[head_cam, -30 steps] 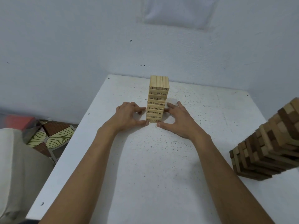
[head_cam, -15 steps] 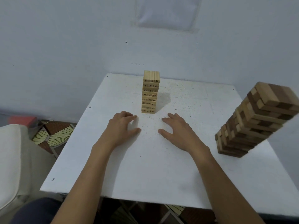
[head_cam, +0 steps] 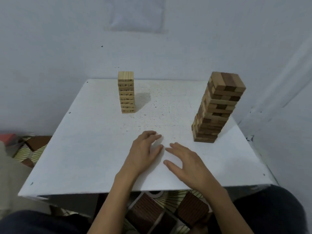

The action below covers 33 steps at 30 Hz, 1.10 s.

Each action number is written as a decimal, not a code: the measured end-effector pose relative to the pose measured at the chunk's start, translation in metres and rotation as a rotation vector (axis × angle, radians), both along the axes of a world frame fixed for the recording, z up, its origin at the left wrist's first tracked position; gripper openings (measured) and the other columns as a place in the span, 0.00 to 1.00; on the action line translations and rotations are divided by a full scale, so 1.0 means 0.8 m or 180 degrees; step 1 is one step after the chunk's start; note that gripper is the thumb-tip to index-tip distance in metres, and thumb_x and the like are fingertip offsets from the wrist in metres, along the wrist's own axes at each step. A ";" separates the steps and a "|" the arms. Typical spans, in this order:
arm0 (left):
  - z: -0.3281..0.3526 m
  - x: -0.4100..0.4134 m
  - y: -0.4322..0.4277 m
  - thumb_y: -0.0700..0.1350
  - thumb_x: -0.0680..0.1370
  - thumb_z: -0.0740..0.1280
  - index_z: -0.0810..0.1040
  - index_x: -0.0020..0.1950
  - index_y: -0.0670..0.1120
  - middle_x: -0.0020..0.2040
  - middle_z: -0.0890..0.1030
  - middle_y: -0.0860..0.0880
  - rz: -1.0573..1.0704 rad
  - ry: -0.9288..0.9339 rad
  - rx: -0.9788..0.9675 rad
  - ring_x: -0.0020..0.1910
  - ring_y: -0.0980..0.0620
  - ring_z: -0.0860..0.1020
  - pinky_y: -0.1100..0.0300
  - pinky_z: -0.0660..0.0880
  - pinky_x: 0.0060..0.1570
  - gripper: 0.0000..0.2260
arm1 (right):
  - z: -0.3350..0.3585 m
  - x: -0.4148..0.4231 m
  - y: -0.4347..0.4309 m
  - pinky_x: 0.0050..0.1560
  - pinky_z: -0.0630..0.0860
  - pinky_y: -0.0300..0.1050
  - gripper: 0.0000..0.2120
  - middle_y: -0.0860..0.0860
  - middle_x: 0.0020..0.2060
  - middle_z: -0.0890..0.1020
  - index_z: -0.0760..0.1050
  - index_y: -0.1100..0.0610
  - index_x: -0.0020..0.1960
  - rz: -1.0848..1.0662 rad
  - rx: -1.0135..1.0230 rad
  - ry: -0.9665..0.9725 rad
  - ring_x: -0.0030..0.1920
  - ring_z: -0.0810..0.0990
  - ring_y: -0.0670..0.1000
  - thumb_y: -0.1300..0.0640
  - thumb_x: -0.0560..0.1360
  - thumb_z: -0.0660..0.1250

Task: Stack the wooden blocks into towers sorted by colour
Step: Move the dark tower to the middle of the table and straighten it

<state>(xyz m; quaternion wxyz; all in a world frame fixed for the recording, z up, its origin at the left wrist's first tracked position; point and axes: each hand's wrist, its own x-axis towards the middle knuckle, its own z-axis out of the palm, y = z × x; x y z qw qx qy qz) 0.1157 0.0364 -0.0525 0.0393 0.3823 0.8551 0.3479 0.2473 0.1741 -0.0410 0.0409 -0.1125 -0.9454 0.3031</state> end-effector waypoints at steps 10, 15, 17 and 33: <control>0.008 0.066 0.098 0.49 0.83 0.58 0.71 0.73 0.47 0.69 0.73 0.50 -0.0023 -0.0519 0.0656 0.66 0.57 0.70 0.68 0.61 0.64 0.18 | -0.004 0.077 0.076 0.55 0.75 0.33 0.07 0.45 0.48 0.83 0.82 0.58 0.54 -0.1090 -0.0334 0.1111 0.52 0.79 0.39 0.61 0.78 0.68; 0.016 0.085 0.139 0.57 0.84 0.49 0.64 0.77 0.51 0.75 0.66 0.54 0.0382 -0.1647 0.1295 0.72 0.62 0.63 0.64 0.56 0.72 0.24 | -0.001 0.075 0.112 0.54 0.73 0.28 0.10 0.47 0.49 0.81 0.77 0.55 0.56 -0.1999 -0.1058 0.1211 0.53 0.79 0.43 0.63 0.82 0.59; 0.018 0.084 0.157 0.63 0.81 0.46 0.61 0.78 0.51 0.77 0.64 0.55 0.0508 -0.2105 0.1616 0.75 0.60 0.61 0.57 0.54 0.76 0.29 | 0.003 0.062 0.124 0.65 0.73 0.42 0.13 0.47 0.57 0.80 0.75 0.54 0.62 -0.2180 -0.1796 0.1348 0.59 0.78 0.46 0.58 0.84 0.54; 0.020 0.076 0.214 0.65 0.80 0.41 0.77 0.59 0.51 0.57 0.82 0.49 0.0116 -0.2624 0.2153 0.61 0.52 0.78 0.46 0.70 0.68 0.31 | 0.027 -0.015 0.142 0.61 0.74 0.45 0.31 0.47 0.54 0.85 0.77 0.48 0.63 -0.1352 -0.3606 0.1454 0.59 0.81 0.44 0.38 0.82 0.39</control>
